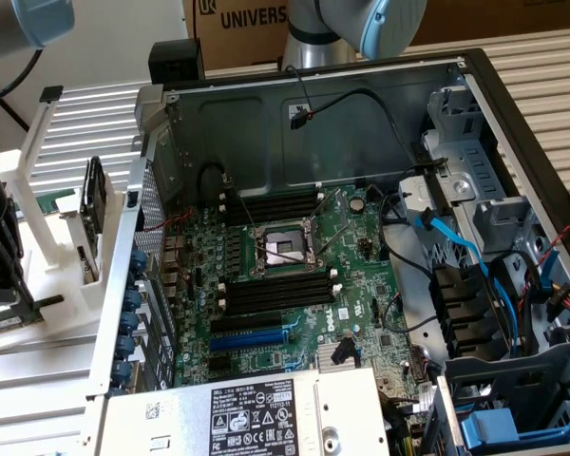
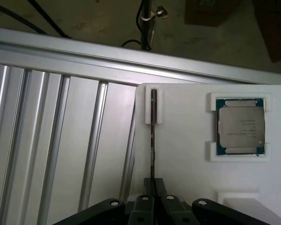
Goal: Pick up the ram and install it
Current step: 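Insert the ram into the slot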
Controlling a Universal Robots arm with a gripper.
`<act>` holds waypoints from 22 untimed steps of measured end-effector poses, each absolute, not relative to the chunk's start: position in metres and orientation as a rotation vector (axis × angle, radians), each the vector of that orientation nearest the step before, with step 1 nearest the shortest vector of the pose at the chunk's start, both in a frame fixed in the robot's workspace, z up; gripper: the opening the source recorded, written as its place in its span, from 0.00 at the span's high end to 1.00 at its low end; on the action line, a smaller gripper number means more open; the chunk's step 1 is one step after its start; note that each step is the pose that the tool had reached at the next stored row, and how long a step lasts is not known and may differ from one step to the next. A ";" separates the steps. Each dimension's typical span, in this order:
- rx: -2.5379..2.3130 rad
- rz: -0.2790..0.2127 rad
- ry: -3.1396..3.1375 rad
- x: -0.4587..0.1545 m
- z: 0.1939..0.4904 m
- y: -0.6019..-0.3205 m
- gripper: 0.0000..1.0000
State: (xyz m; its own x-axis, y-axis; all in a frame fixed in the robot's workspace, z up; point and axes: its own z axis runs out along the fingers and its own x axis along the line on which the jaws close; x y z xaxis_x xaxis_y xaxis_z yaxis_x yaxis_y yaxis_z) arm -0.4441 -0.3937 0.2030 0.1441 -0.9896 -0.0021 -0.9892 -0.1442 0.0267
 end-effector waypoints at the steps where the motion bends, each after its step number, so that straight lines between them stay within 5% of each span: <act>1: 2.362 -0.030 -2.043 -0.444 0.203 -0.394 0.88; 22: 2.352 -0.016 -2.039 -0.445 0.262 -0.393 0.88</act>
State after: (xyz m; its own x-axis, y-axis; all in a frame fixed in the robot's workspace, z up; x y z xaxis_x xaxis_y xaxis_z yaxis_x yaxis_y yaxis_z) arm -0.4452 -0.3927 0.2619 0.1423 -0.9898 0.0109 -0.9895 -0.1419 0.0287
